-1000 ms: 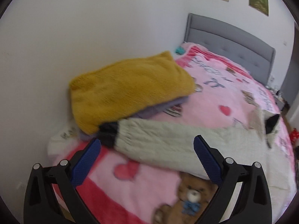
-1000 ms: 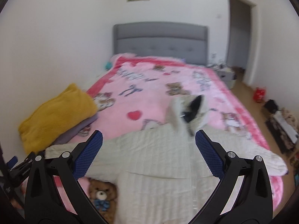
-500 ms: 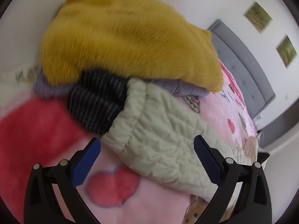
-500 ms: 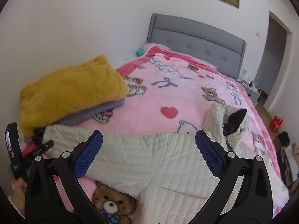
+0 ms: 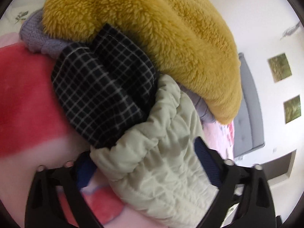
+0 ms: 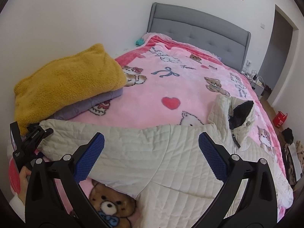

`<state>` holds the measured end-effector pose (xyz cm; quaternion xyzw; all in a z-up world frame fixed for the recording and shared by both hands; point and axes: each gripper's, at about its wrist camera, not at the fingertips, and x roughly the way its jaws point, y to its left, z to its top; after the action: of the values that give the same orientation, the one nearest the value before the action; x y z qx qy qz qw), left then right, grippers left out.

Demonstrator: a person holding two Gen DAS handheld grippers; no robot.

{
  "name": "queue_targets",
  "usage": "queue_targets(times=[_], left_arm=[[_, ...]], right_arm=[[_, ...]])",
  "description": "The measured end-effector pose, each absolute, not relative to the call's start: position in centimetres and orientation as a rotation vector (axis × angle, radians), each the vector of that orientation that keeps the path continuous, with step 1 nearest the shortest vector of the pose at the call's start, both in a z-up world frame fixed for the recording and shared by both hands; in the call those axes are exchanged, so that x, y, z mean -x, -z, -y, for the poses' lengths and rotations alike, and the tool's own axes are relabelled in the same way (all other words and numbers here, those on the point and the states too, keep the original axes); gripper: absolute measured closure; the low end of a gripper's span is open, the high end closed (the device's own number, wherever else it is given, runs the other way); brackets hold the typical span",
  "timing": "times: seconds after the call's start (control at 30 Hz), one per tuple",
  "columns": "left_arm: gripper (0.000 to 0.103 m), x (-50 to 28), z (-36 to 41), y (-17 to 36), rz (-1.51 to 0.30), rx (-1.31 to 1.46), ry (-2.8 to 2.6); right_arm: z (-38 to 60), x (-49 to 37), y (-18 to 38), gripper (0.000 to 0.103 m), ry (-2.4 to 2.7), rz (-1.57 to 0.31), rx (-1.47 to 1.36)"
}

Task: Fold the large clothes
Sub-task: 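Grasp the plaid-lined sleeve cuff near the yellow blanket with the left tool and lift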

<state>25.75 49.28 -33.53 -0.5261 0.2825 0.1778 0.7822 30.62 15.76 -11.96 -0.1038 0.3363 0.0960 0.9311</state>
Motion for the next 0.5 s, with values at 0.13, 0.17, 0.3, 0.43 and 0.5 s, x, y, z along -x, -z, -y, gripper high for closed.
queue_targets(times=[0.13,0.17,0.3,0.43,0.5], left_arm=[[0.054,-25.8,-49.2,34.8,-0.617,1.207,-0.408],[0.060,-25.9,-48.9,34.9,-0.611,1.210,-0.413],[0.075,-26.5,-46.5,33.0,-0.543,1.114,-0.413],[0.079,-26.3,-44.6,30.8,-0.476,1.114,-0.424],[0.080,-26.4,-43.4,29.1,-0.448,1.110,-0.409]], right_arm=[[-15.1,-30.7,11.5,0.008,-0.189,-0.697,0.193],[-14.9,-30.7,11.3,0.008,-0.182,-0.696,0.194],[-13.9,-30.7,10.2,0.008,-0.159,-0.681,0.192],[-12.4,-30.4,9.1,0.008,-0.137,-0.671,0.183],[-11.2,-29.9,8.4,0.008,-0.124,-0.662,0.171]])
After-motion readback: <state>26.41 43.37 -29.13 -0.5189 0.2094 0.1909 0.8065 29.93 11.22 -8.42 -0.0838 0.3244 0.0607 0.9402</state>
